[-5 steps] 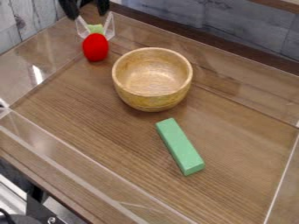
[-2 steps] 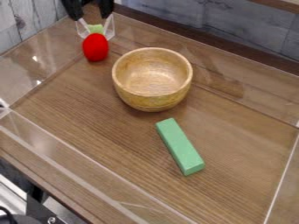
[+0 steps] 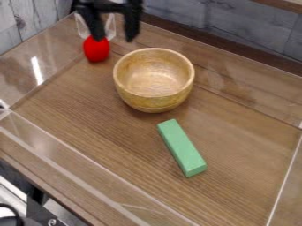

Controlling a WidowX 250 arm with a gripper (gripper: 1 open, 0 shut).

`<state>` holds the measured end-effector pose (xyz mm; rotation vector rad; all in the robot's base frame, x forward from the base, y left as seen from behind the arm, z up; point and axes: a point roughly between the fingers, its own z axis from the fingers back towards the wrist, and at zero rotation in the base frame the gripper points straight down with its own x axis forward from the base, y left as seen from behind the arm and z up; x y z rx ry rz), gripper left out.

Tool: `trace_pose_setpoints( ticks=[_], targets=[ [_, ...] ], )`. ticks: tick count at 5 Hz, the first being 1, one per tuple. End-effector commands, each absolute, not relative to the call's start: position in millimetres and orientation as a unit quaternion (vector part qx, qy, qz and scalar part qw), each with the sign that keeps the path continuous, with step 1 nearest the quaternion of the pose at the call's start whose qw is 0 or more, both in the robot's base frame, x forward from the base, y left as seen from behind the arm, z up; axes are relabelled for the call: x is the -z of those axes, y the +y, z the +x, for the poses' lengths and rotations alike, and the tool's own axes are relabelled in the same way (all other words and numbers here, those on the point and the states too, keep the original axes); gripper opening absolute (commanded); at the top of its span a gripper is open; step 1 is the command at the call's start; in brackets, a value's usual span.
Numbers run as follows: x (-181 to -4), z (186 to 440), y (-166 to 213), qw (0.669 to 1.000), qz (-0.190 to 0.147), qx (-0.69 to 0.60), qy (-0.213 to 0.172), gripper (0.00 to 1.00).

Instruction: Move the red fruit to the left

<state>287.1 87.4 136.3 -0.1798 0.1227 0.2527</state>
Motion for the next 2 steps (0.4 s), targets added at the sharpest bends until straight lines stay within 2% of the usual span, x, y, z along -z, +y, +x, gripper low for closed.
trace_pose_setpoints(
  ticks=[1,2],
  targets=[
    [-148.5,283,86,0.993,-0.072,-0.088,0.027,1.0],
    [-144.0,282,97,0.995,-0.06,-0.074,0.017,1.0]
  ],
)
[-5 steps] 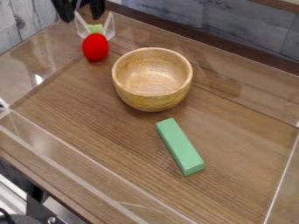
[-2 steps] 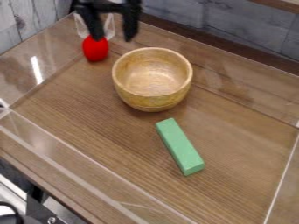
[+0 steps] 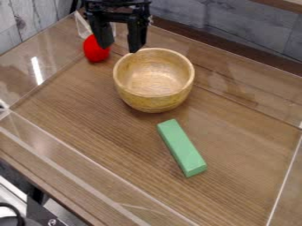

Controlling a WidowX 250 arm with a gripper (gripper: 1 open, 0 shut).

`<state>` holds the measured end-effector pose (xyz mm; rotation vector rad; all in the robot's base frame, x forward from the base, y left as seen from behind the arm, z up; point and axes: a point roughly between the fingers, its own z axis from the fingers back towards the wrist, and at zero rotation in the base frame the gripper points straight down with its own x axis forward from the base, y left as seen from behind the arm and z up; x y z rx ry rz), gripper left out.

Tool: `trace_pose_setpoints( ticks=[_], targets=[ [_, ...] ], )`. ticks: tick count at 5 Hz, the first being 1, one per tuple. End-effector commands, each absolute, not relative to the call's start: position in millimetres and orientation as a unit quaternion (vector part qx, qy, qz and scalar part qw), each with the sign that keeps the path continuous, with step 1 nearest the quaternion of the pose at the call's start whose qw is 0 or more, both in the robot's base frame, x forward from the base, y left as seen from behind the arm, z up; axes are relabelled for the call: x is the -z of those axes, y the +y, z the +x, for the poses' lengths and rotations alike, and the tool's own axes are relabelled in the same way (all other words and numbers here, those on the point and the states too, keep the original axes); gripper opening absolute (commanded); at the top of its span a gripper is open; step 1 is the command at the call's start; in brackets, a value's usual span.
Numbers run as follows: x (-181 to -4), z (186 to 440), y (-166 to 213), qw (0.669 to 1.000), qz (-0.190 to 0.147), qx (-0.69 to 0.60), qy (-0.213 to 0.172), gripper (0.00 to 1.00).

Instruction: Move the red fruit to the left

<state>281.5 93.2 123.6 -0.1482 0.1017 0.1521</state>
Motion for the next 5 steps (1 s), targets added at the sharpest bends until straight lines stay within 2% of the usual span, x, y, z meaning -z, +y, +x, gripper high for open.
trace_pose_setpoints(
  ticks=[1,3,5],
  targets=[
    [-138.4,275,90,0.996,-0.051,-0.069,0.008,1.0],
    [-136.5,270,79,0.997,-0.03,-0.068,-0.026,1.0],
    [-128.2,288,93,0.993,-0.017,-0.104,-0.056,1.0]
  ],
)
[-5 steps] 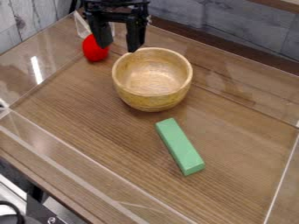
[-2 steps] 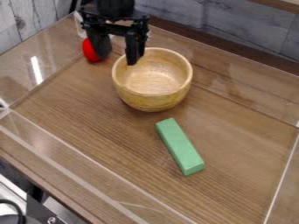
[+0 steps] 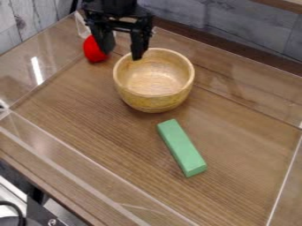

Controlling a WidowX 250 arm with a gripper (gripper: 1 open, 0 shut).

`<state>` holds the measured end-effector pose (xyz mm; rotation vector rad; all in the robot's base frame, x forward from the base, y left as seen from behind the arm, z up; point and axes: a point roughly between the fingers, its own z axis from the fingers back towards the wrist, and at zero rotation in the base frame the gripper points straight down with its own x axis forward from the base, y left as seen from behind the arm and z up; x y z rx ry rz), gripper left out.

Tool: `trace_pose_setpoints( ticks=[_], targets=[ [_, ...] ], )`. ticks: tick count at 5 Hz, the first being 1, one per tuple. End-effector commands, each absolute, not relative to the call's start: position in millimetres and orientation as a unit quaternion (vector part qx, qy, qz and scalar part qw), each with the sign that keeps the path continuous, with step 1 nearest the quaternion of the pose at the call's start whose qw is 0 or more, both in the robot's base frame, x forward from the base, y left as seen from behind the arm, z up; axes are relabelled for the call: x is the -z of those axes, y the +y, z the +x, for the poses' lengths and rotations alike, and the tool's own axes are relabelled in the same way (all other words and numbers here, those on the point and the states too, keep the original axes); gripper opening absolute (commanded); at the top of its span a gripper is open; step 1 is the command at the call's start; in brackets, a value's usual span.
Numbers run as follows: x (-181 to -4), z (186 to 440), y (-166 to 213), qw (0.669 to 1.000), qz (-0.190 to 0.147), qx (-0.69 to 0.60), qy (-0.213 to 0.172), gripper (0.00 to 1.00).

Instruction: Move the red fruit to the left

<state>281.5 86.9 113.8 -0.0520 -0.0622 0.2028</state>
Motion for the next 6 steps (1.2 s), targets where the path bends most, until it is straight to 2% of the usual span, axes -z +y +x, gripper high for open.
trace_pose_setpoints(
  ticks=[1,2,4,5,6],
  targets=[
    [-130.1,298,103,0.994,-0.013,-0.083,-0.068,1.0],
    [-129.0,305,109,0.995,-0.008,-0.064,-0.071,1.0],
    [-137.6,326,103,0.997,-0.004,-0.041,-0.067,1.0],
    [-128.5,323,111,0.998,-0.007,-0.022,-0.061,0.0],
    [-120.0,320,117,0.998,-0.01,-0.004,-0.057,1.0]
  ],
)
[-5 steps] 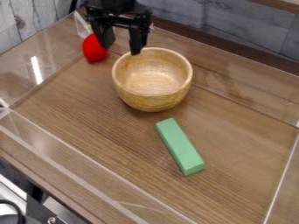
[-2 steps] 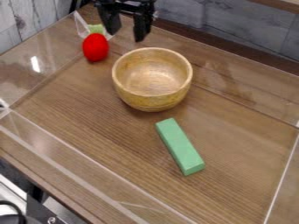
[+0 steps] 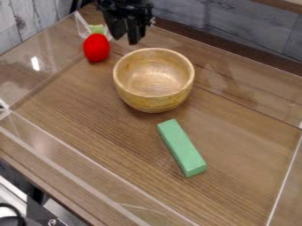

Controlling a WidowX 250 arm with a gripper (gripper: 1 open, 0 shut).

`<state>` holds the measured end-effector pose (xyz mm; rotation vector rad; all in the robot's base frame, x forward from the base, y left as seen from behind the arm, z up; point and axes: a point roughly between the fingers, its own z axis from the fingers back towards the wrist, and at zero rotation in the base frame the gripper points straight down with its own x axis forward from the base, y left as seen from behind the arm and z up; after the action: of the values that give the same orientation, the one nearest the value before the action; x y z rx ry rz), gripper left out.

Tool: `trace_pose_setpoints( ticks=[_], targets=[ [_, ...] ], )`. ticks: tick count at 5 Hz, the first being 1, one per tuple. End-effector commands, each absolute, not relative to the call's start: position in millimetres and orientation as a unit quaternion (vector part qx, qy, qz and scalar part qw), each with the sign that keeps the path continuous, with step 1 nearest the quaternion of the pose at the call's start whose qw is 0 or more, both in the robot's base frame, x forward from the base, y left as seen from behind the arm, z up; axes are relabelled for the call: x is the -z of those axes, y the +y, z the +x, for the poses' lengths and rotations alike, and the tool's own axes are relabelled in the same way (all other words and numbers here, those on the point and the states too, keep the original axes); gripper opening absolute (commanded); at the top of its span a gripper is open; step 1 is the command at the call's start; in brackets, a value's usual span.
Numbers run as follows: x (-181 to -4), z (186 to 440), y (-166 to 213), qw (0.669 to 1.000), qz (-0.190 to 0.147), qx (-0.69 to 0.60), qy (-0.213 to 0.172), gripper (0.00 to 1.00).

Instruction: Move the red fruit to the left

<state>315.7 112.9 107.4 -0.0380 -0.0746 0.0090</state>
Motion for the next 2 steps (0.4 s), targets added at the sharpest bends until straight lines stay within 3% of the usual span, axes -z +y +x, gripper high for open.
trace_pose_setpoints(
  ticks=[1,2],
  targets=[
    [-115.0,313.5,115.3,0.999,-0.011,-0.007,-0.053,1.0],
    [-116.7,308.4,114.2,0.998,-0.009,-0.024,-0.055,1.0]
  ],
)
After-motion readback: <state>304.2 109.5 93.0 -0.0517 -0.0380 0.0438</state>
